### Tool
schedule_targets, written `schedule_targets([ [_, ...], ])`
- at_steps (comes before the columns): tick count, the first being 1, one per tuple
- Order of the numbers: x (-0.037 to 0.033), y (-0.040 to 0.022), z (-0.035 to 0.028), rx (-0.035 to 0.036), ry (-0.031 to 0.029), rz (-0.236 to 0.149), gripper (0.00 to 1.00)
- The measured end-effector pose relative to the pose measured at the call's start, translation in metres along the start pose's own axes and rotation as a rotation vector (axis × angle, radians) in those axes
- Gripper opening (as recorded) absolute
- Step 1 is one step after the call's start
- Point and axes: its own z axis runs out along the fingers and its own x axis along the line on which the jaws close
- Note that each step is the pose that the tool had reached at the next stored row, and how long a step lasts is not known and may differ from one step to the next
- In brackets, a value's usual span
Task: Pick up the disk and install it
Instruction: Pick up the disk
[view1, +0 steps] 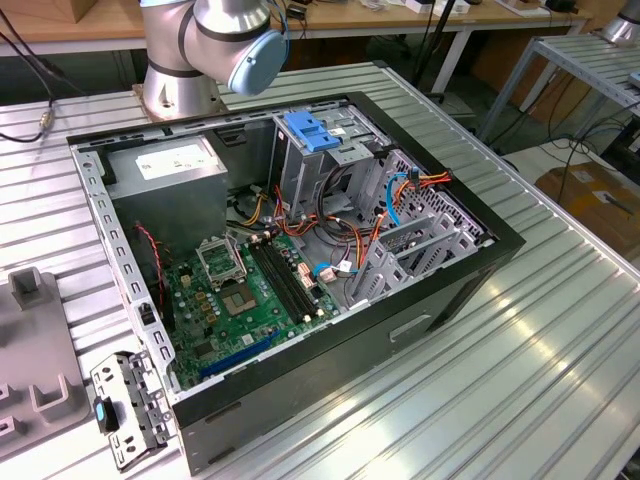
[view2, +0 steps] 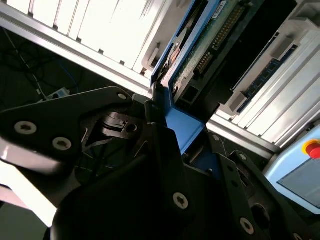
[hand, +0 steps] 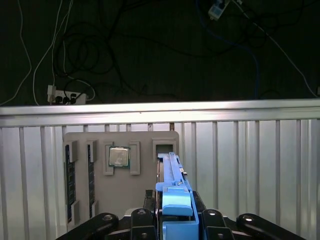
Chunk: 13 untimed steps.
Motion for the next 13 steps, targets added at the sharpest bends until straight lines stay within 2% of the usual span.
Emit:
schedule_targets([
  [13,0.0,-0.0002,-0.0126,-0.0012,-0.001,0.0,0.37],
])
